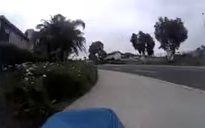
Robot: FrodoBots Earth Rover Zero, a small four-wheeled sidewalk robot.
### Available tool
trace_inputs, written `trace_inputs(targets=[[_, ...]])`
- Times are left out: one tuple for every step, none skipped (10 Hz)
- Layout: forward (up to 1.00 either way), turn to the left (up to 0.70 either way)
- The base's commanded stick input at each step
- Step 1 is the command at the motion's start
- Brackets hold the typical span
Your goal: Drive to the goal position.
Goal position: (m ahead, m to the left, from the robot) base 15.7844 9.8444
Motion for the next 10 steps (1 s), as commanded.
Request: trace_inputs(targets=[[0.70, -0.27], [0.70, -0.27], [0.70, -0.27], [0.70, -0.27], [0.70, -0.27], [0.70, -0.27], [0.70, -0.27], [0.70, 0.00], [0.70, 0.00], [0.43, 0.00]])
